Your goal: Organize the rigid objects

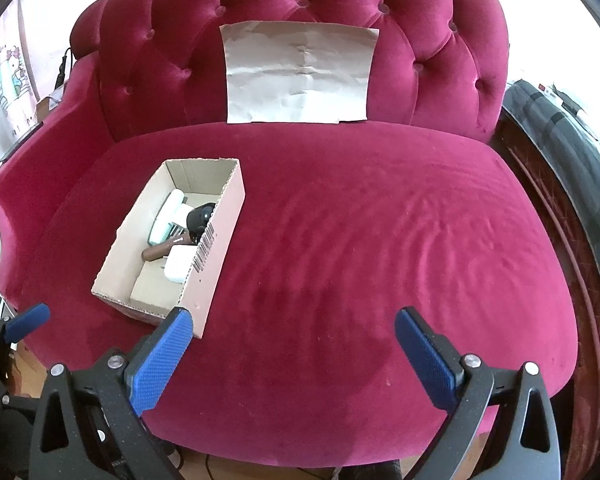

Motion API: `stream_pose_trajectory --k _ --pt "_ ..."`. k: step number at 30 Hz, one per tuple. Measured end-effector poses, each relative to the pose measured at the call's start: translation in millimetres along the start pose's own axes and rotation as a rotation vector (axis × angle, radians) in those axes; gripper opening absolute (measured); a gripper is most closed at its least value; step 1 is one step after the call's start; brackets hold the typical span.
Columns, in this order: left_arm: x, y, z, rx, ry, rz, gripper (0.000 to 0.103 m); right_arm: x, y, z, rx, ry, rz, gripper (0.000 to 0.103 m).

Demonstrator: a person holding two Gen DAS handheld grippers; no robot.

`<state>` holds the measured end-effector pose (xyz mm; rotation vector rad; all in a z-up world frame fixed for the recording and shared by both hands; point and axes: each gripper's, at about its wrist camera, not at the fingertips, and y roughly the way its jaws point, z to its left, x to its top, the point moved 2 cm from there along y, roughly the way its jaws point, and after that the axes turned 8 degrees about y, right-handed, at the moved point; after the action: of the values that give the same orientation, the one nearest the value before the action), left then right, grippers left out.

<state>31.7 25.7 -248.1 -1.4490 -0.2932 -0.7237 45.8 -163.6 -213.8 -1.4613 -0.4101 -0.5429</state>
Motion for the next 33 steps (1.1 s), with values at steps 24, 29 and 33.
stream_pose_trajectory --k 24,29,33 --pt "7 -8 3 -0.001 -0.024 -0.001 0.103 0 -6 -7 -0.024 0.005 0.005 0.103" --pt "10 -13 2 0.000 -0.024 -0.006 0.103 1 -12 -9 -0.031 0.007 0.005 0.103" --pt "11 -17 1 -0.001 -0.028 0.001 0.103 1 -16 -8 -0.040 0.007 0.006 0.103"
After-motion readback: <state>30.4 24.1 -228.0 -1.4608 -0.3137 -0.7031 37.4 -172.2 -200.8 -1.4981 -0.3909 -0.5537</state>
